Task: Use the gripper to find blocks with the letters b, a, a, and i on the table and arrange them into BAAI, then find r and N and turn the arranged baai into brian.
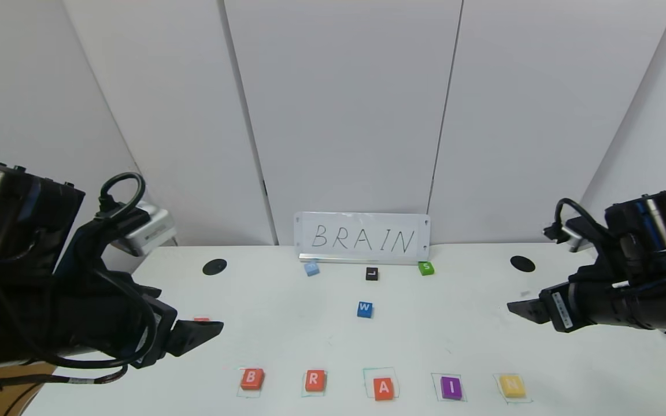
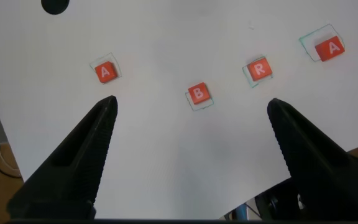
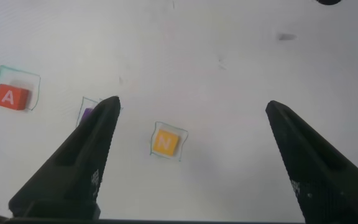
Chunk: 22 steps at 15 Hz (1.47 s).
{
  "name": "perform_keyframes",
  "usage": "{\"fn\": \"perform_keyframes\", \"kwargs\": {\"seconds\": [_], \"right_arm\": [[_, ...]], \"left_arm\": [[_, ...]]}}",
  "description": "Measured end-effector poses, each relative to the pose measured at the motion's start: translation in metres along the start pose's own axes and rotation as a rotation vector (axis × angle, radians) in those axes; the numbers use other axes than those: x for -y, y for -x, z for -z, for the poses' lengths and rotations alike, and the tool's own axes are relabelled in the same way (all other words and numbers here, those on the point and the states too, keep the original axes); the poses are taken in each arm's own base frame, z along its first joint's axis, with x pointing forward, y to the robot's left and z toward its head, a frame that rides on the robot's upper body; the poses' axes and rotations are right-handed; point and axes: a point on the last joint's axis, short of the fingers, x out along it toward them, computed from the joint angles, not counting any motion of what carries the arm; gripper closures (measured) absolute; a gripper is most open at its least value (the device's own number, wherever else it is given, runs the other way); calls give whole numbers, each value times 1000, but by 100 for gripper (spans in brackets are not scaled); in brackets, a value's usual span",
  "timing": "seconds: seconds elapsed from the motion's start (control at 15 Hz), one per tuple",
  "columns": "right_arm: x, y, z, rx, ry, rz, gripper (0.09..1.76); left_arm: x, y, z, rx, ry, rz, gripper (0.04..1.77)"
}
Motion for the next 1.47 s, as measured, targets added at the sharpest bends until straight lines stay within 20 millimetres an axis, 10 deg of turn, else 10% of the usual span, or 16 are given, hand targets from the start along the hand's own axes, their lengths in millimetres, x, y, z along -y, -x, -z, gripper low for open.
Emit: {"fn": "perform_keyframes", "kwargs": {"seconds": [0.53,0.93,1.47], "right_arm": [[44,72,2,220,-119,87,15],[35,168,31,507,-98,120,15],[-4,285,123,924,63,275,15]], "left_arm": [[-49,16,17,216,169,-186,9],[-34,94,42,476,162,-241,9],[3,195,106,883,105,-314,9]]}}
